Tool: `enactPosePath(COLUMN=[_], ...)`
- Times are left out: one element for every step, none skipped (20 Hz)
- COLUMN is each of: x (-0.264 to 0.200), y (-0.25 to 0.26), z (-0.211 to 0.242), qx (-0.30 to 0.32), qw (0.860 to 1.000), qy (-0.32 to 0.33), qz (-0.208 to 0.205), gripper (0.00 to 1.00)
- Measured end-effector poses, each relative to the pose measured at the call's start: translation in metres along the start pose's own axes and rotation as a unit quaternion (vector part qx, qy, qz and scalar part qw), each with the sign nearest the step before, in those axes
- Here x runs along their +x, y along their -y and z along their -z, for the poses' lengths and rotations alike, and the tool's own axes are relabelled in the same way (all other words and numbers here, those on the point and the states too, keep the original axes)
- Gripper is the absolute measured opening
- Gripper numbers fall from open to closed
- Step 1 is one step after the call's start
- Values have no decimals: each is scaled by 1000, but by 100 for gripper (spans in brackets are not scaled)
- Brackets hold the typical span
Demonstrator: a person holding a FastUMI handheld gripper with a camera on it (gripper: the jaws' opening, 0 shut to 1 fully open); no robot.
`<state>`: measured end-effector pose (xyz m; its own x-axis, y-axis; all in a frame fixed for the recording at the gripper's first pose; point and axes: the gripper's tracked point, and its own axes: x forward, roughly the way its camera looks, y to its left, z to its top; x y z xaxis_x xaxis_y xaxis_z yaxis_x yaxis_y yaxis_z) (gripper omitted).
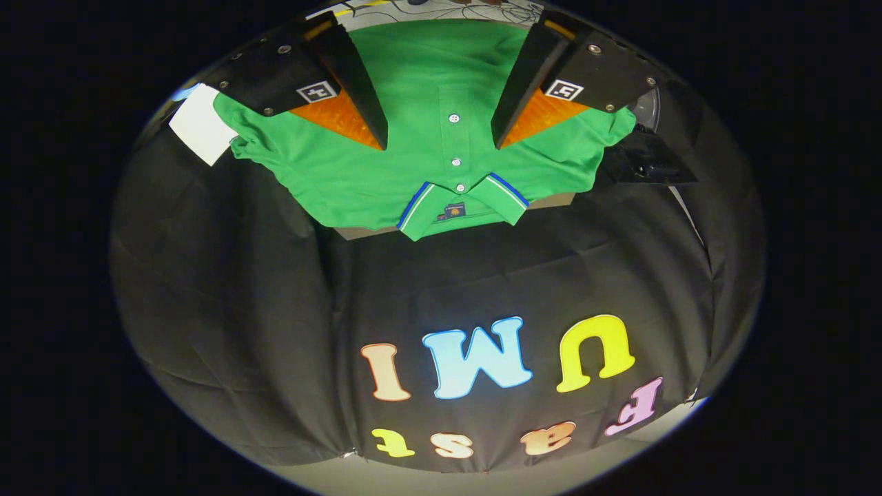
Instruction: Put the clothes into the washing machine and then close the washing machine lid.
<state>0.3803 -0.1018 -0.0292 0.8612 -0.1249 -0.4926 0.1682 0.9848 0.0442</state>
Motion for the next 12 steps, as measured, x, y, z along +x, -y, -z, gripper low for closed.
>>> enactPosePath(x=[7, 11, 15, 19, 23, 27, 29, 29, 31, 32, 34, 35], y=[-5, -10, -13, -13, -12, -12, -14, -13, -13, -12, -12, -12], z=[3, 6, 10, 13, 17, 20, 26, 23, 22, 19, 18, 19], qx=[-4, -6, -8, -12, -12, -6, 2, 4, 5, -1, -4, -17], qw=[1000, 1000, 1000, 999, 999, 999, 998, 999, 999, 999, 999, 999], qy=[-10, -17, -24, -31, -41, -50, -58, -50, -51, -51, -50, -49], qz=[-5, -9, -13, -9, -9, -11, -13, -13, -12, -9, -3, 4], gripper=[93, 94, 94, 94, 94, 93, 94, 94, 94, 93, 94, 94])
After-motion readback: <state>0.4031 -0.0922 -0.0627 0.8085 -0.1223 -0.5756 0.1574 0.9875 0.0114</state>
